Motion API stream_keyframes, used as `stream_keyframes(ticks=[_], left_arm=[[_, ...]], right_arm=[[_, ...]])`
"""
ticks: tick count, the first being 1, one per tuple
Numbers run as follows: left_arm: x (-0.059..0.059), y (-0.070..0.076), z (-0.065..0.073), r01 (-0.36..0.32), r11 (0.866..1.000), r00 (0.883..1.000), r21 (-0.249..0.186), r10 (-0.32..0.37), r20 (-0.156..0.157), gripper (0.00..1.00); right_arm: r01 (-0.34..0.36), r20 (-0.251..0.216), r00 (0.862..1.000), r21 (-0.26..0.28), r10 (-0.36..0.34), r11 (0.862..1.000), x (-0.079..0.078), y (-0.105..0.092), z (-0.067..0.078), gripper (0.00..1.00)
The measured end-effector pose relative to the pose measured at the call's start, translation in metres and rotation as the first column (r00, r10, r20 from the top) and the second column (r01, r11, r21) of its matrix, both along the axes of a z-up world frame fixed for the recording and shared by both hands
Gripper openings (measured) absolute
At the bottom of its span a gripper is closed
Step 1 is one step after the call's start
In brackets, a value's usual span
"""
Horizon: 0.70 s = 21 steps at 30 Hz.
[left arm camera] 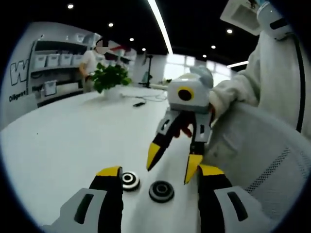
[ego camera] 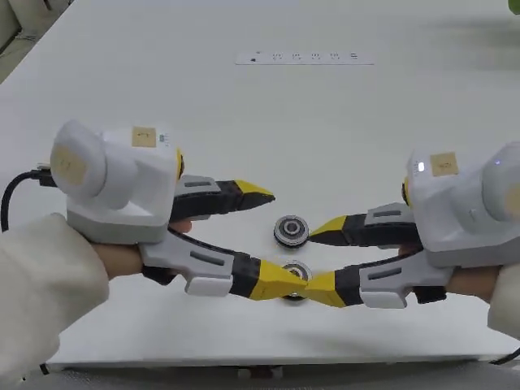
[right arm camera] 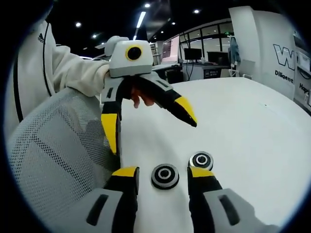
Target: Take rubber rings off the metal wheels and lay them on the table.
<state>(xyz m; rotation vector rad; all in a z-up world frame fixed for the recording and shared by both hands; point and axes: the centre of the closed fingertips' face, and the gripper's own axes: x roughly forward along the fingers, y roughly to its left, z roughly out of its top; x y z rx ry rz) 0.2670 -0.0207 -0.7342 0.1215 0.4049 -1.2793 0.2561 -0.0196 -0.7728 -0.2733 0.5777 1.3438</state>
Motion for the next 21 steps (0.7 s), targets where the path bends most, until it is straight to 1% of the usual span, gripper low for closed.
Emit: stream_keyframes(ticks=[2,3,5,7,10,12,14,18,21], left_arm=[[0.0,-0.001,-0.001,-0.003,1.0,1.0,-0.006,0.003,-0.007,0.59],[0.0,-0.002,-0.003,-0.001,1.0,1.0,-0.006,0.001,-0.017,0.58],[-0.002,-0.002,-0.007,0.003,1.0,1.0,0.004,-0.003,-0.026,0.59],[-0.002,-0.002,-0.012,0.002,1.0,1.0,0.014,-0.002,-0.023,0.59],[-0.002,-0.003,-0.017,-0.001,1.0,1.0,0.017,0.002,-0.031,0.56],[-0.004,-0.004,-0.021,0.008,0.999,0.999,0.032,-0.007,-0.039,0.54],[-0.006,-0.004,-0.024,0.018,0.999,0.999,0.044,-0.016,-0.032,0.52],[-0.009,-0.007,-0.031,0.027,0.998,0.999,0.052,-0.025,-0.038,0.48],[-0.015,-0.009,-0.037,0.049,0.996,0.998,0.076,-0.046,-0.042,0.43]], right_arm=[[0.001,-0.007,1.0,-0.002,-0.001,1.0,0.0,0.0,-0.002,0.36],[-0.005,-0.009,1.0,-0.015,0.005,1.0,-0.002,-0.001,-0.006,0.36],[-0.014,-0.008,1.0,-0.037,0.014,0.999,-0.004,-0.002,-0.01,0.35],[-0.028,-0.009,1.0,-0.054,0.027,0.998,-0.007,-0.002,-0.015,0.34],[-0.031,-0.007,1.0,-0.071,0.031,0.997,-0.007,-0.002,-0.02,0.32],[-0.026,-0.002,1.0,-0.083,0.026,0.996,-0.006,-0.004,-0.022,0.31],[-0.021,0.003,1.0,-0.089,0.021,0.996,-0.005,-0.004,-0.023,0.31],[-0.011,0.0,1.0,-0.096,0.011,0.995,-0.004,-0.006,-0.026,0.29],[-0.005,-0.004,1.0,-0.097,0.005,0.995,-0.003,-0.006,-0.027,0.27]])
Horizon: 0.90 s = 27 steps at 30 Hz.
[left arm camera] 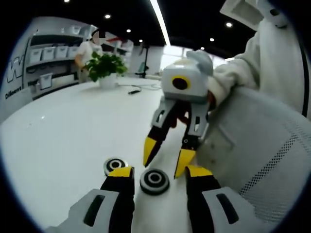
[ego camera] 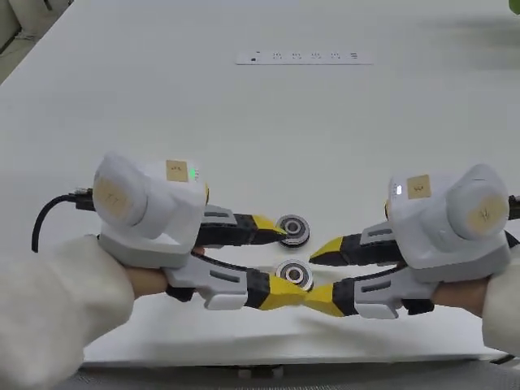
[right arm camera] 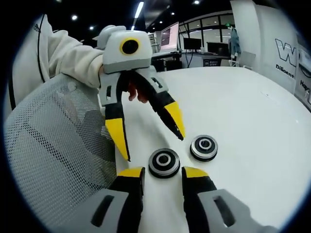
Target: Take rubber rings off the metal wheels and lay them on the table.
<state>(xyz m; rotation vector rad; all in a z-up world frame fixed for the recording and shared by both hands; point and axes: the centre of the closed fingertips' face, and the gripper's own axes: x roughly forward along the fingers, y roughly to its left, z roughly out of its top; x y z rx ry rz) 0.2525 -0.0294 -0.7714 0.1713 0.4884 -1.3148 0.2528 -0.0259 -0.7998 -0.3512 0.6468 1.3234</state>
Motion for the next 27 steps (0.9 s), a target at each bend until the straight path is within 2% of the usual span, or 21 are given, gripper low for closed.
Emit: stream_keyframes(ticks=[8,19,24,26,27], left_arm=[[0.004,0.0,-0.009,-0.016,1.0,1.0,0.025,0.016,0.005,0.35],[0.003,-0.005,-0.02,0.002,0.998,1.0,0.067,-0.003,0.024,0.24],[0.004,-0.004,-0.02,-0.006,0.998,1.0,0.07,0.004,0.03,0.18],[0.009,-0.003,-0.02,-0.012,0.997,0.998,0.082,0.007,0.067,0.14],[0.007,-0.003,-0.021,-0.007,0.996,0.998,0.083,0.002,0.061,0.15]], right_arm=[[0.007,-0.008,1.0,-0.018,-0.007,1.0,0.0,-0.002,-0.005,0.24],[0.016,-0.012,1.0,-0.023,-0.016,1.0,0.001,-0.004,-0.007,0.19],[0.013,-0.016,1.0,-0.024,-0.013,1.0,0.0,-0.004,-0.007,0.17],[0.011,-0.018,1.0,-0.027,-0.011,1.0,0.0,-0.004,-0.008,0.15],[0.01,-0.021,1.0,-0.028,-0.011,1.0,-0.001,-0.004,-0.008,0.15]])
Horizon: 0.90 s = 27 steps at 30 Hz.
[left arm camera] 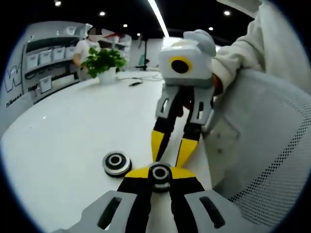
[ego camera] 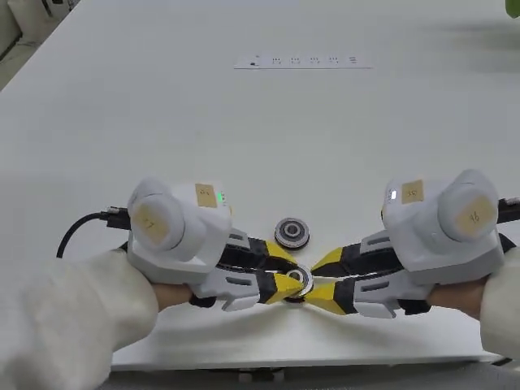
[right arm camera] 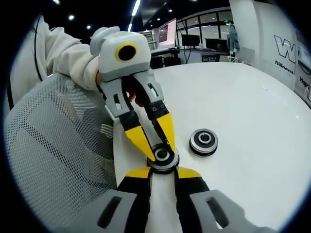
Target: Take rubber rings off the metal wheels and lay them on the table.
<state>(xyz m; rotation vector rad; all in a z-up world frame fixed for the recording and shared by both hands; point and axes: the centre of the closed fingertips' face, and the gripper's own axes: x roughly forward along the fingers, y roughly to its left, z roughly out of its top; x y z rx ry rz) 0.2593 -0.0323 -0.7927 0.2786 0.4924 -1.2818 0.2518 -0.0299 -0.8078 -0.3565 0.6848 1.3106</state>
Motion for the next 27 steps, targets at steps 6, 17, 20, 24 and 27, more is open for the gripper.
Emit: stream_keyframes(ticks=[6,17,20,24,27], left_arm=[[0.0001,0.0004,-0.0012,0.032,0.999,0.998,0.01,-0.033,0.052,0.15],[0.0003,0.0005,-0.001,0.027,1.0,0.998,-0.008,-0.027,0.051,0.15],[0.0004,0.0005,-0.001,0.026,1.0,0.998,-0.011,-0.025,0.05,0.15],[0.0005,0.0004,-0.0009,0.023,1.0,0.999,-0.013,-0.022,0.05,0.15],[0.0004,0.0002,-0.0008,0.023,1.0,0.999,-0.015,-0.022,0.049,0.15]], right_arm=[[0.006,-0.002,1.0,-0.011,-0.006,1.0,0.0006,-0.0013,-0.002,0.14],[0.009,-0.008,1.0,-0.004,-0.009,1.0,0.0002,-0.0005,-0.0007,0.14],[0.015,-0.003,1.0,0.024,-0.015,1.0,0.0016,0.0042,0.0017,0.21],[-0.012,0.026,1.0,-0.009,0.012,1.0,0.0005,0.005,-0.0033,0.22],[-0.008,0.026,1.0,-0.002,0.008,1.0,0.002,0.0033,-0.0017,0.2]])
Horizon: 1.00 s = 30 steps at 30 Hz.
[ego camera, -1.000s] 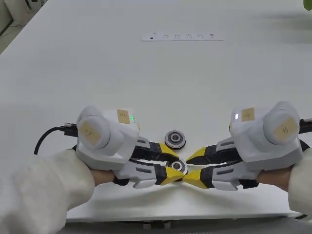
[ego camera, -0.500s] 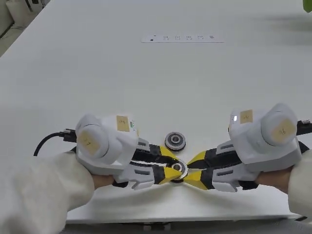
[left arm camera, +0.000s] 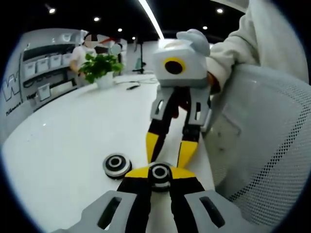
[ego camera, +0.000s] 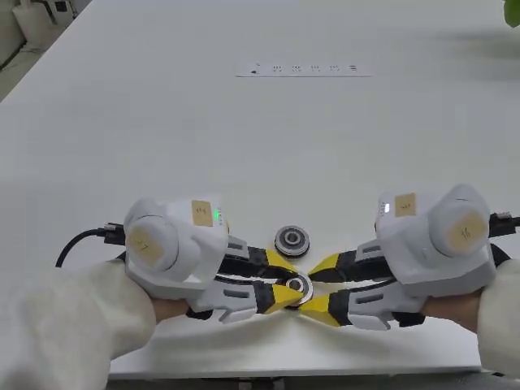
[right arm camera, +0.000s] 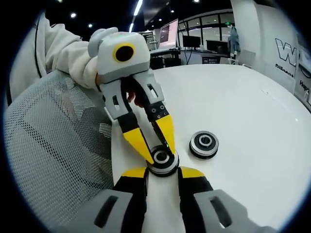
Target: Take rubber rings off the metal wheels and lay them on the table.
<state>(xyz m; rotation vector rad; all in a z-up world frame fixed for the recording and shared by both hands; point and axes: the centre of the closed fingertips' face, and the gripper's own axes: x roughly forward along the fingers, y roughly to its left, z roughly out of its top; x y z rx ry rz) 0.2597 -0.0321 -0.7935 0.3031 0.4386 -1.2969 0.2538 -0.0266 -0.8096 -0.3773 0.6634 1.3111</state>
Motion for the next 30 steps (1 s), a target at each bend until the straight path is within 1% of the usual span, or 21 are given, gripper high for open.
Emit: stream_keyframes(ticks=[2,6,12,13,14,16,20,23,26,30], left_arm=[[0.0001,0.0001,-0.0001,0.0,1.0,1.0,0.0,0.0,0.001,0.15],[-0.0002,0.0001,0.0001,0.0,1.0,1.0,0.0,0.0,0.0,0.15],[-0.0001,0.0005,0.0002,-0.004,1.0,1.0,-0.004,0.004,0.0,0.15],[-0.0001,0.0005,0.0002,-0.004,1.0,1.0,-0.004,0.004,0.0,0.15],[-0.0002,0.0005,0.0002,-0.005,1.0,1.0,-0.005,0.005,-0.001,0.15],[-0.0001,0.0004,0.0002,-0.005,1.0,1.0,-0.006,0.005,-0.001,0.15],[-0.0001,0.0004,0.0002,-0.006,1.0,1.0,-0.005,0.006,-0.001,0.15],[0.0,0.0006,0.0002,-0.005,1.0,1.0,-0.008,0.005,0.001,0.15],[0.0003,0.0011,0.0002,-0.005,1.0,1.0,-0.009,0.005,0.002,0.15],[0.0005,0.0014,0.0003,-0.006,1.0,1.0,-0.012,0.006,0.001,0.15]], right_arm=[[-0.006,0.006,1.0,-0.002,0.006,1.0,0.0,-0.0007,0.0001,0.19],[-0.031,0.037,0.999,-0.018,0.032,0.999,0.0,-0.0026,-0.0005,0.16],[-0.038,0.05,0.998,-0.027,0.039,0.999,0.001,-0.004,-0.0012,0.12],[-0.04,0.056,0.998,-0.034,0.042,0.999,0.0014,-0.0044,-0.0019,0.09],[-0.038,0.065,0.997,-0.053,0.041,0.998,0.0023,-0.0069,-0.0039,0.06],[-0.03,0.053,0.998,-0.04,0.032,0.999,0.0025,-0.0063,-0.0032,0.04],[-0.034,0.066,0.997,-0.048,0.037,0.998,0.003,-0.0062,-0.0033,0.03],[-0.021,0.063,0.998,-0.049,0.024,0.999,0.005,-0.0068,-0.003,0.01],[0.004,0.049,0.999,-0.045,-0.002,0.999,0.0085,-0.0081,-0.0024,0.0],[0.034,0.015,0.999,-0.033,-0.033,0.999,0.0094,-0.0082,-0.0021,0.0]])
